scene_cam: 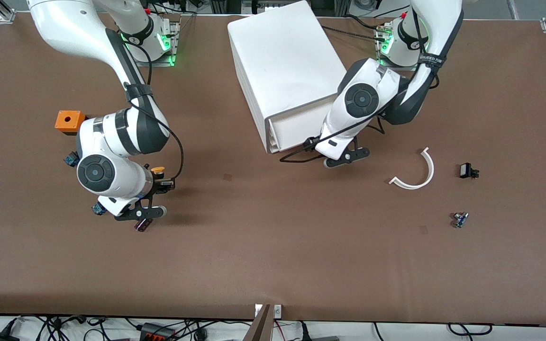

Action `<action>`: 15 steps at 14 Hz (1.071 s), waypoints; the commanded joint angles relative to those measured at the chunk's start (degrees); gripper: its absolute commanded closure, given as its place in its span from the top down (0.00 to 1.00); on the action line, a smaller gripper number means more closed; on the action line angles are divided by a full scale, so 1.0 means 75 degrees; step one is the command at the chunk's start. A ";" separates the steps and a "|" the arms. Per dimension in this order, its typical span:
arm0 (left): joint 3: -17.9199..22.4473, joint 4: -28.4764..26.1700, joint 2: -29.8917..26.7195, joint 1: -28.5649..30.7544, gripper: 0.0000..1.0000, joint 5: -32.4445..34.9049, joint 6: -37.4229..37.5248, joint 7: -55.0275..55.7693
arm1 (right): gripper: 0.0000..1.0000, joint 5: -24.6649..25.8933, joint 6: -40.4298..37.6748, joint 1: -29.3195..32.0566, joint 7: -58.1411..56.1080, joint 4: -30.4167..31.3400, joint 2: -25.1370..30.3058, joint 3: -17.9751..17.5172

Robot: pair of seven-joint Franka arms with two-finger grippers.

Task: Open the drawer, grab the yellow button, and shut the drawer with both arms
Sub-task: 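Push the drawer shut with the left gripper while the right gripper lowers the button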

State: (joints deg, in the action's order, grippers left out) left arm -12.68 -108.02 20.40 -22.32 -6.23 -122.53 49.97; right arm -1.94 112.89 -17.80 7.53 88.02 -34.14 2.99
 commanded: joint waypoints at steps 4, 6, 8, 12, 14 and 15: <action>-0.0407 -0.0281 -0.0410 0.0129 1.00 -0.0200 0.1077 0.0017 | 0.12 0.0107 0.1587 0.0065 -0.0359 0.1845 0.0603 -0.0130; -0.0571 -0.0281 -0.0423 0.0152 1.00 -0.0247 0.1102 0.0029 | 0.12 0.0107 0.1798 0.0076 -0.0359 0.1893 0.0452 -0.0118; -0.0583 -0.0281 -0.0423 0.0140 1.00 -0.0516 0.1102 0.0017 | 0.12 0.0107 0.2196 0.0076 -0.0359 0.1905 0.0159 -0.0130; -0.0630 -0.0246 -0.0481 0.0140 1.00 -0.0564 0.1219 0.0017 | 0.13 0.0107 0.2689 0.0053 -0.0359 0.1893 -0.0263 -0.0130; -0.0642 -0.0234 -0.0481 0.0140 1.00 -0.0564 0.1325 0.0017 | 0.31 0.0107 0.2725 -0.0006 -0.0289 0.1893 -0.0322 -0.0130; -0.0653 -0.0234 -0.0493 0.0140 1.00 -0.0564 0.1325 0.0017 | 0.64 0.0084 0.2702 -0.0052 -0.0242 0.1835 -0.0276 -0.0130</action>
State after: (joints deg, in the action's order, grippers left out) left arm -16.53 -108.27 18.94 -22.11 -9.33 -113.77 50.20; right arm -1.75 132.47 -17.63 5.61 101.77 -36.51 2.36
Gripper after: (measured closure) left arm 0.000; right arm 0.586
